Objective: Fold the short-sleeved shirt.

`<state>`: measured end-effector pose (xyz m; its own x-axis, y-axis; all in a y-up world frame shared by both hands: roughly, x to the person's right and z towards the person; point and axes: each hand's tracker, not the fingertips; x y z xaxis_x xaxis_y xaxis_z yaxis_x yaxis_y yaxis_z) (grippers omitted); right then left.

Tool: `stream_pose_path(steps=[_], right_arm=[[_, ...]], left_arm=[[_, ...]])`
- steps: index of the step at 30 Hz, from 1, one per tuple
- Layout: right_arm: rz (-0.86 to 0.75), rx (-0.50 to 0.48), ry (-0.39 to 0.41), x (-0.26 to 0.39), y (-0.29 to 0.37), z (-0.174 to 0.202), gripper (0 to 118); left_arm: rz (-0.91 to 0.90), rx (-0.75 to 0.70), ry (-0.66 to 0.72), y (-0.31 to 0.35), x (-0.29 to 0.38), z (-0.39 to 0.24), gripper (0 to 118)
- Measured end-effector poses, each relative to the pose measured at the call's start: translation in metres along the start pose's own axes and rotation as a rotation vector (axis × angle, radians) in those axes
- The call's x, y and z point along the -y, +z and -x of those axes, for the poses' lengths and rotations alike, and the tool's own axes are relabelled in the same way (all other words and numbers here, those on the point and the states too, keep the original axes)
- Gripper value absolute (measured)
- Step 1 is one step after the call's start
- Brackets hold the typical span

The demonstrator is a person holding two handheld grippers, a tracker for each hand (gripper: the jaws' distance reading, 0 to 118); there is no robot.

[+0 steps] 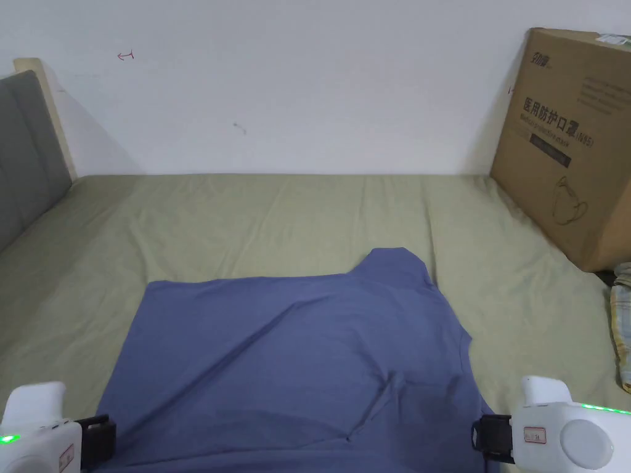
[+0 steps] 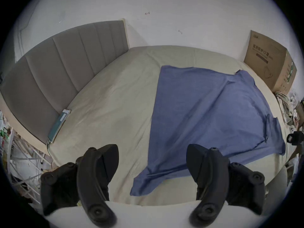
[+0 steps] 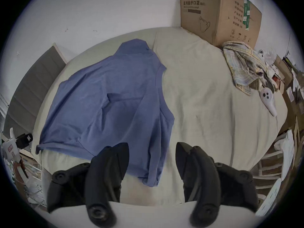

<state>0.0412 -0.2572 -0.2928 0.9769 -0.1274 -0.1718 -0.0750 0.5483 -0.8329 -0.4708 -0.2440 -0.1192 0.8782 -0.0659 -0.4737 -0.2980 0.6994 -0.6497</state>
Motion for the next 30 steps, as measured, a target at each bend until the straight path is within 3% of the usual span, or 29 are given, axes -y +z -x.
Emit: stream_pose_path(steps=[2, 3, 4, 5, 6, 10, 12, 13, 14, 16, 17, 22, 23, 24, 27, 30], right_arm=[[-0.019, -0.005, 0.022, 0.002, 0.004, 0.004, 64], [-0.025, -0.008, 0.029, 0.004, 0.006, 0.006, 57], [-0.023, -0.017, 0.041, 0.007, 0.007, 0.008, 36], [-0.018, -0.025, 0.046, 0.013, 0.007, 0.009, 4], [-0.009, -0.038, 0.052, 0.017, 0.006, 0.009, 1], [0.029, -0.037, 0.112, 0.034, 0.004, 0.016, 1], [0.029, -0.043, 0.101, 0.037, 0.004, 0.018, 1], [0.04, -0.056, 0.089, 0.036, 0.002, 0.017, 1], [0.044, -0.062, 0.079, 0.035, 0.0, 0.017, 1], [0.043, -0.056, 0.077, 0.034, -0.003, 0.019, 1], [0.047, -0.053, 0.081, 0.034, -0.004, 0.019, 1], [0.059, -0.065, 0.092, 0.038, -0.005, 0.019, 1], [0.064, -0.066, 0.09, 0.038, -0.005, 0.02, 1], [0.065, -0.065, 0.087, 0.039, -0.007, 0.02, 1], [0.078, -0.065, 0.065, 0.04, -0.009, 0.017, 1], [0.08, -0.072, 0.051, 0.04, -0.008, 0.015, 1]], left_arm=[[-0.006, 0.045, 0.005, 0.009, 0.003, -0.004, 88], [-0.003, 0.068, 0.01, 0.012, 0.004, -0.005, 74], [0.003, 0.086, 0.014, 0.014, 0.007, -0.006, 48], [0.021, 0.089, 0.016, 0.013, 0.012, -0.006, 14], [0.019, 0.081, 0.013, 0.015, 0.02, -0.006, 0], [0.032, 0.093, 0.016, 0.022, 0.043, -0.004, 0], [0.033, 0.079, -0.001, 0.024, 0.05, 0.0, 0], [0.041, 0.083, -0.006, 0.025, 0.051, 0.003, 2], [0.072, 0.108, -0.014, 0.023, 0.053, 0.007, 15], [0.091, 0.087, 0.002, 0.017, 0.057, 0.011, 94], [0.11, 0.069, 0.009, 0.012, 0.057, 0.014, 111], [0.105, 0.042, 0.021, -0.001, 0.059, 0.022, 107], [0.105, 0.06, 0.016, -0.005, 0.061, 0.022, 104], [0.107, 0.074, 0.009, -0.009, 0.061, 0.021, 89], [0.16, 0.085, -0.025, -0.025, 0.062, 0.017, 4], [0.207, 0.104, -0.007, -0.036, 0.065, 0.019, 3]])
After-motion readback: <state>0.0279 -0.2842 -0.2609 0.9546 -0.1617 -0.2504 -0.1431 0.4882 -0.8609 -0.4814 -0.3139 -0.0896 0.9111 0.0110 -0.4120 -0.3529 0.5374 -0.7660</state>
